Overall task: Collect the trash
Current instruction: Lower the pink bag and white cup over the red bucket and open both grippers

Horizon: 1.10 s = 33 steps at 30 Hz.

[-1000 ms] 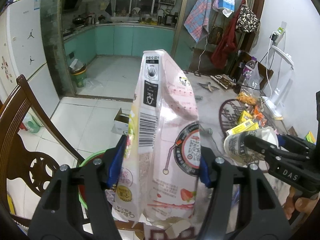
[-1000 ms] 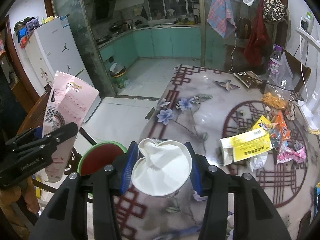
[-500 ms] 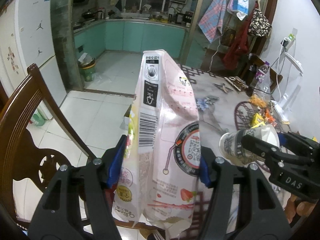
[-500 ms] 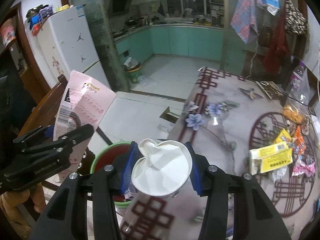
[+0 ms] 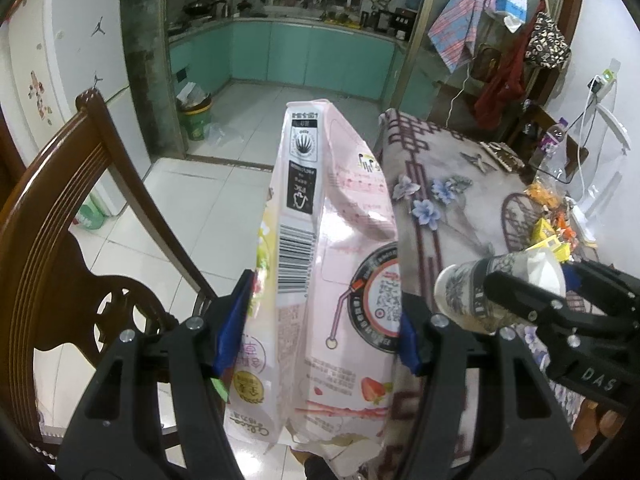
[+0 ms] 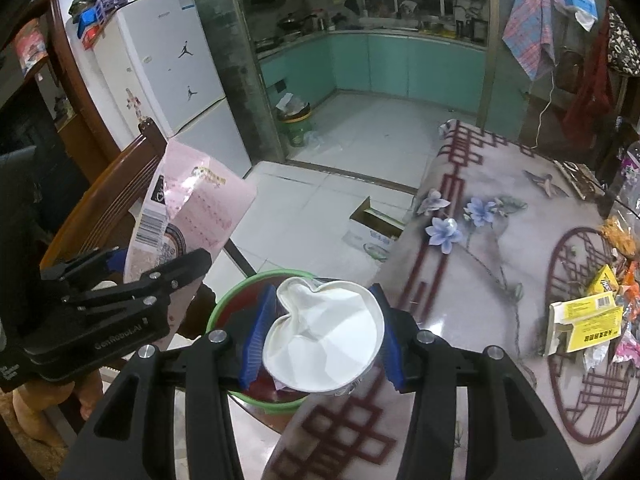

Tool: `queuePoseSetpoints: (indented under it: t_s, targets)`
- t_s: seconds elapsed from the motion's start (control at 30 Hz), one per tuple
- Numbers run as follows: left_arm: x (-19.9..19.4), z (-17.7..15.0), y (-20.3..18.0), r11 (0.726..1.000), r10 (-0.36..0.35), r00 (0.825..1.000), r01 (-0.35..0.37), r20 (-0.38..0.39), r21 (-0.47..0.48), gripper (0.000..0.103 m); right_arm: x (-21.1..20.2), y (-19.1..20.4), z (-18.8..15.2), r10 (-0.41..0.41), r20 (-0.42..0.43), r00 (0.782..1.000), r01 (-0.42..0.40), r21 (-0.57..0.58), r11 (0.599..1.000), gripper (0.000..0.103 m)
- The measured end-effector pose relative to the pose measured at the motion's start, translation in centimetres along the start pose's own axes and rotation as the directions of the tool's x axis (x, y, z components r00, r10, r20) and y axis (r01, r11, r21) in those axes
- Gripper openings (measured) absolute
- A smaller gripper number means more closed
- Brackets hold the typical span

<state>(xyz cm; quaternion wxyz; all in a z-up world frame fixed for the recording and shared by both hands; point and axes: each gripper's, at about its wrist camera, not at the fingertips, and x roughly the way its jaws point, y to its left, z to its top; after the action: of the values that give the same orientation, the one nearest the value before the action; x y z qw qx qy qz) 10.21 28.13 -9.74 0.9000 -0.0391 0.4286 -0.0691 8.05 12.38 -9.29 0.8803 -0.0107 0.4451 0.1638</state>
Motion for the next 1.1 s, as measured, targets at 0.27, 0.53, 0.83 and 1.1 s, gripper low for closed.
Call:
queuePoseSetpoints:
  t_s: [0.27, 0.53, 0.83, 1.1]
  targets:
    - [0.7, -0.3, 1.1, 1.000, 0.011, 1.000, -0.011, -0.028, -0.008, 0.060, 1.5, 1.3, 0.2, 0.024, -0.020, 1.000, -0.024, -0.022, 0.999, 0.046]
    - [1.1, -0.5, 1.7, 1.000, 0.013, 0.999, -0.014, -0.041, -0.012, 0.060, 2.9, 2.4, 0.4, 0.030, -0.040, 0.999, -0.032, -0.055, 0.998, 0.046]
    - [1.3, -0.7, 3.5, 0.997, 0.048, 0.997, -0.052, -0.057, -0.064, 0.074, 3.8, 2.6, 0.7, 0.043, -0.044, 0.998, -0.045, -0.064, 0.997, 0.056]
    - [0.2, -0.8, 3.5, 0.995, 0.057, 0.998, -0.059, -0.033, -0.075, 0.075, 2.6, 1.7, 0.5, 0.034, -0.016, 0.999, -0.035, -0.052, 0.998, 0.065]
